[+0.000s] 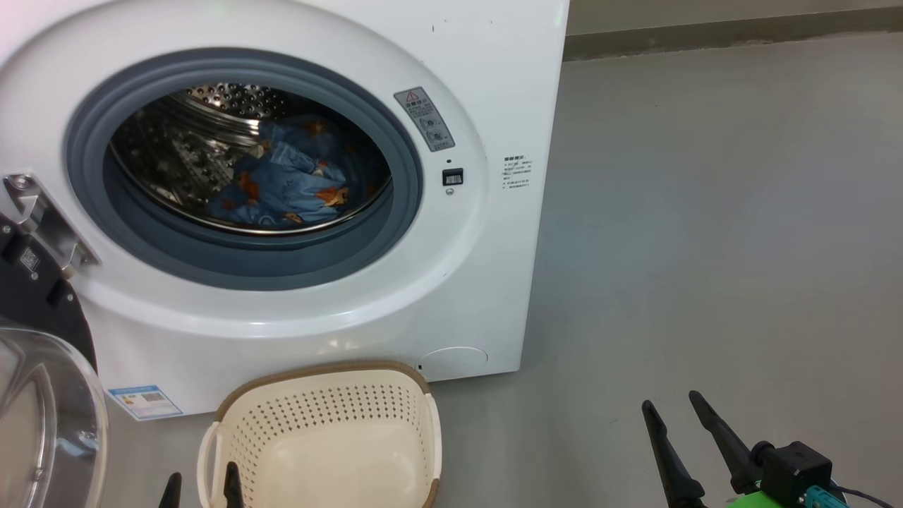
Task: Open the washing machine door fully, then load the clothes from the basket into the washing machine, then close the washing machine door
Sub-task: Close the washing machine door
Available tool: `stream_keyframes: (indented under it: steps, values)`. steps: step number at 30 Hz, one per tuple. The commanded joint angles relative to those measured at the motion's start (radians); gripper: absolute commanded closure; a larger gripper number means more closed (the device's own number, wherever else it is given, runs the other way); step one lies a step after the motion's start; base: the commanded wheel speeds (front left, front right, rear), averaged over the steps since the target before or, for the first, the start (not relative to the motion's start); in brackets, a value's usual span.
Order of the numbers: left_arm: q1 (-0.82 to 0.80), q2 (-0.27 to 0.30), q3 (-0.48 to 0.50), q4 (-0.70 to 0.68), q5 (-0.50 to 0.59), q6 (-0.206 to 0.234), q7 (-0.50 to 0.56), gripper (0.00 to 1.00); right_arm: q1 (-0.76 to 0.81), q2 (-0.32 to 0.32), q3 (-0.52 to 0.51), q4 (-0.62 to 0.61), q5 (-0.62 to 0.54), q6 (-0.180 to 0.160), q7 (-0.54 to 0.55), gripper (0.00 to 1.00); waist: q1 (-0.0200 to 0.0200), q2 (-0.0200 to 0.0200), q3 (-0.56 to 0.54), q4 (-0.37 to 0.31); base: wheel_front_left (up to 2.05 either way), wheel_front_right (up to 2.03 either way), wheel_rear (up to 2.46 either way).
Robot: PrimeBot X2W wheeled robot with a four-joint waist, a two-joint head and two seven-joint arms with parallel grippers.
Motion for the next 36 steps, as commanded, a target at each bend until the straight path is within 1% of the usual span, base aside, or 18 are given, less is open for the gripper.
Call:
stream_keyframes:
  steps: [1, 8, 17, 22, 36]
  values:
    - [-0.026, 0.009, 0.031, -0.019, 0.013, 0.011, -0.006, 0.0, -0.014, -0.007, 0.021, -0.02, -0.012, 0.002, -0.005, 0.0, 0.0, 0.0, 0.0, 0.0, -0.31, 0.31, 0.0]
    - [-0.028, 0.009, 0.029, -0.012, 0.013, 0.019, -0.006, 0.0, -0.015, -0.006, 0.025, -0.021, -0.011, 0.002, -0.005, 0.0, 0.0, 0.0, 0.002, -0.002, -0.86, 0.86, 0.0]
    - [-0.03, 0.009, 0.026, -0.015, 0.019, 0.021, -0.006, 0.0, -0.016, -0.006, 0.024, -0.021, -0.013, 0.002, -0.005, 0.0, 0.0, 0.0, 0.006, -0.006, -1.7, 1.7, 0.0]
    - [-0.029, 0.009, 0.025, -0.013, 0.019, 0.025, -0.006, 0.0, -0.014, -0.006, 0.025, -0.022, -0.013, 0.002, -0.005, 0.0, 0.0, 0.0, 0.007, -0.008, -1.1, 1.1, 0.0]
    - [-0.03, 0.009, 0.018, -0.008, 0.015, 0.023, -0.006, 0.0, -0.013, -0.005, 0.027, -0.022, -0.013, 0.002, -0.005, 0.0, 0.0, 0.0, 0.006, -0.006, -0.15, 0.15, 0.0]
